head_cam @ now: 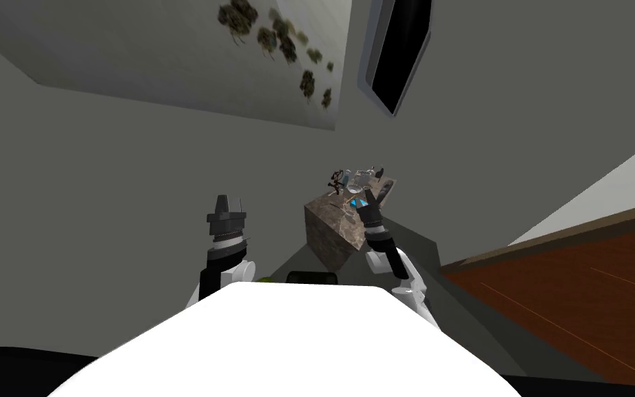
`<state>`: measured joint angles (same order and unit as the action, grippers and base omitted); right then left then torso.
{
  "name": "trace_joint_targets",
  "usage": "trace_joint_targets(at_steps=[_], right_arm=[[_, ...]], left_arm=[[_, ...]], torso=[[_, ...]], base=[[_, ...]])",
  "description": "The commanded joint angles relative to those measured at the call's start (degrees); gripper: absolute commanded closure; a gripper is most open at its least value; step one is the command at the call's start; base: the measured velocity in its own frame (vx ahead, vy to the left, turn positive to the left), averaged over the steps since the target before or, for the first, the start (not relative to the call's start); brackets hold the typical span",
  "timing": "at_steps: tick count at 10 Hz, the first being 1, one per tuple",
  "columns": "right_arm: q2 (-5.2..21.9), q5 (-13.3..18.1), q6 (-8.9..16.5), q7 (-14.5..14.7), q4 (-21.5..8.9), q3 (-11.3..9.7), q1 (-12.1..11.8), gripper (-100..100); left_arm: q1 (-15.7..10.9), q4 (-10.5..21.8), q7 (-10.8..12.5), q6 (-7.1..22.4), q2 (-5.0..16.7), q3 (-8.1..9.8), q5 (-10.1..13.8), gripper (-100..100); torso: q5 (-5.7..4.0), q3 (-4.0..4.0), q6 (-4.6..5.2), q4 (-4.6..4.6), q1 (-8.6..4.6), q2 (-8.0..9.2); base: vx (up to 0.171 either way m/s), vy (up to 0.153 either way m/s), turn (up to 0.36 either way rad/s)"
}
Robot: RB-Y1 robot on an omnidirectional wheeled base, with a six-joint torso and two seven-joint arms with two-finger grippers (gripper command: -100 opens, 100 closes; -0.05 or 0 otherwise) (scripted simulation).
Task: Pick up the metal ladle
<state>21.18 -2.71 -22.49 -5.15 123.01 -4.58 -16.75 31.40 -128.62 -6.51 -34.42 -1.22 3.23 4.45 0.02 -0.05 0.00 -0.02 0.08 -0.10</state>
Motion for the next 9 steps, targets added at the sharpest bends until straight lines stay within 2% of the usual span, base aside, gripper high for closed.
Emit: trace_joint_targets(at_steps=[1,2,5,6,7,8,9], right_arm=[[2.86,0.09,-0.36,-0.36,-1.45,-0.89,1.38,-100],[4.58,0.28,-0.59,-0.70,-2.80,-1.87,2.70,-100],[8.43,0.56,-0.86,-1.09,-4.28,-3.03,4.00,-100],[10.63,0.94,-1.18,-1.53,-5.89,-4.39,5.27,-100],[11.31,0.94,-1.18,-1.53,-5.89,-4.39,5.27,-100],[13.56,1.41,-1.53,-2.01,-7.63,-5.96,6.46,-100],[14.30,1.41,-1.53,-2.01,-7.63,-5.96,6.46,-100]], left_arm=[[0.00,0.00,0.00,0.00,0.00,0.00,0.00,0],[-0.01,0.00,0.00,0.00,0.00,-0.01,0.00,0],[0.00,0.00,0.00,0.00,0.00,0.00,0.00,0],[0.00,0.00,0.00,0.00,0.00,0.00,0.00,0],[0.00,0.00,0.00,0.00,0.00,0.00,0.00,0],[0.01,0.00,0.00,0.00,0.00,0.01,0.00,0],[0.00,0.00,0.00,0.00,0.00,0.00,0.00,0]], torso=[[0.00,0.00,0.00,0.00,0.00,0.00],[0.01,-0.07,-0.05,-0.02,0.05,-0.13],[0.00,-0.02,-0.01,-0.01,0.02,-0.02],[0.00,0.01,0.03,0.00,-0.02,0.03],[0.00,0.02,-0.01,0.01,-0.01,0.04],[-0.01,0.03,0.05,0.01,-0.05,0.05],[-0.03,-0.01,0.00,-0.01,-0.11,-0.02]], base=[[0.056,0.041,0.395],[0.076,0.045,0.465],[0.019,0.020,0.121],[0.005,0.018,0.238],[0.008,0.005,0.114],[0.031,-0.015,0.186],[0.019,-0.006,0.141]])
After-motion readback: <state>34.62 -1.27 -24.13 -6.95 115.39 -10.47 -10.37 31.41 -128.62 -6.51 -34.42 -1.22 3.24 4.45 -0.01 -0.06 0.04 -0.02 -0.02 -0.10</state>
